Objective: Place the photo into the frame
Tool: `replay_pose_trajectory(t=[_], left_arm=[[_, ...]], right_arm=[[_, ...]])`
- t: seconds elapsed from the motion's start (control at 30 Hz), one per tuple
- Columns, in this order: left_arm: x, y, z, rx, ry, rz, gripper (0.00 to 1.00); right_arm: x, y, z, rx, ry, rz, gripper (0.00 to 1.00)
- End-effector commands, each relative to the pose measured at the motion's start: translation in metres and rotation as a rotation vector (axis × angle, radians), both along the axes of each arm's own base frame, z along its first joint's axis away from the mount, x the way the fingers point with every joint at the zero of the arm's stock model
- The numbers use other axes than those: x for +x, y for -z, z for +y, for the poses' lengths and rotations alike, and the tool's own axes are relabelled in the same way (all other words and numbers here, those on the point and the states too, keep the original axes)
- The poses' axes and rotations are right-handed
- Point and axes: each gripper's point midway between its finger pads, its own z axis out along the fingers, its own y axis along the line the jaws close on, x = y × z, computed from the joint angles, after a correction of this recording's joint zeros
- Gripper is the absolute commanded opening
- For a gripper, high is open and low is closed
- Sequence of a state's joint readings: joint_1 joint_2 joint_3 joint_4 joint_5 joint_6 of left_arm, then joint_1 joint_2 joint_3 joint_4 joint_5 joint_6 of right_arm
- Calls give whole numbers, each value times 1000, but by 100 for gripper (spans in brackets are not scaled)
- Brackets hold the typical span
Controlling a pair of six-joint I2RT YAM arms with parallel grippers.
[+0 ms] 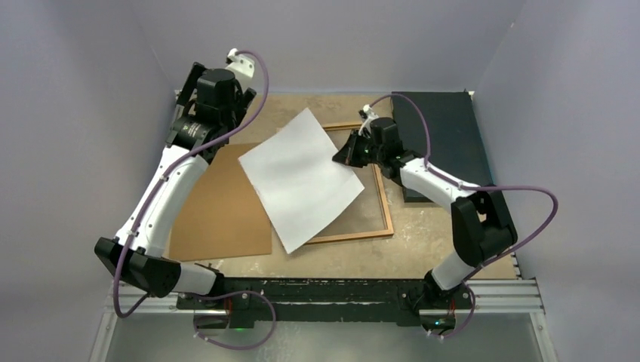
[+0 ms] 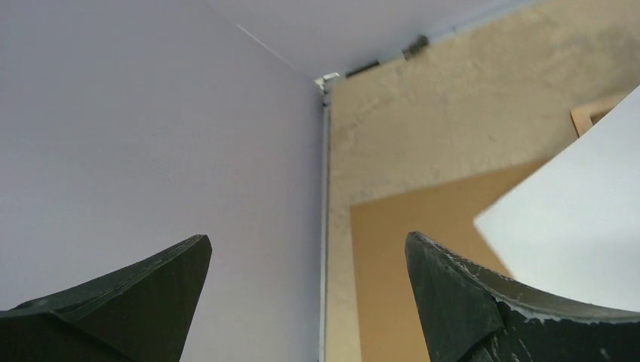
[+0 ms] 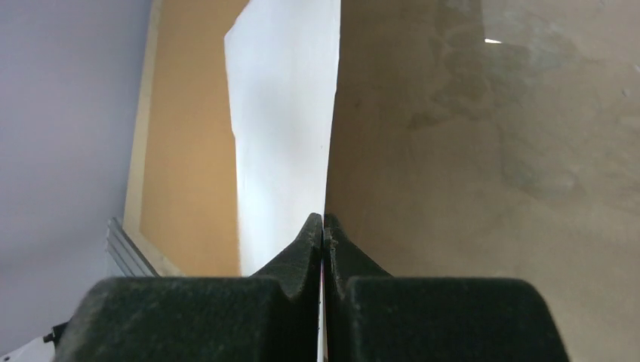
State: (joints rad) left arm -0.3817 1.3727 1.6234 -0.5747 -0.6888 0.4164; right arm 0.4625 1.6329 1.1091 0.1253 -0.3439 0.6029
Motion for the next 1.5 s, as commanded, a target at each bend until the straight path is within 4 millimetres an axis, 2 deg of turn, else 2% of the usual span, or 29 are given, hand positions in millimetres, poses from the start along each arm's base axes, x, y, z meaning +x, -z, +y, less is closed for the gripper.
replay_pose_trajectory(t=[0.0,0.3,0.43,0.67,0.97,1.17,1.47], left_arm=[[-10,19,-7,-113,73,48,100],[-7,66,-10,-155,98,151,100],[-8,81,-10,-165,103,186,100],[-6,119,-5,-206,86,319,100],[-4,125,-1,-215,73,307,100],[-6,132,-3,-228,77,328,100],[-8,133,1,-211,68,321,100]], right_arm=[[10,-35,-22,65,172,-105,0],[2,-11,-66,47,376,-118,0],[0,-4,-78,31,430,-112,0],[-5,13,-84,-1,439,-89,0],[-17,4,-102,-32,478,-130,0],[-23,19,-98,-20,459,-92,0],[-25,28,-88,-22,406,-58,0]])
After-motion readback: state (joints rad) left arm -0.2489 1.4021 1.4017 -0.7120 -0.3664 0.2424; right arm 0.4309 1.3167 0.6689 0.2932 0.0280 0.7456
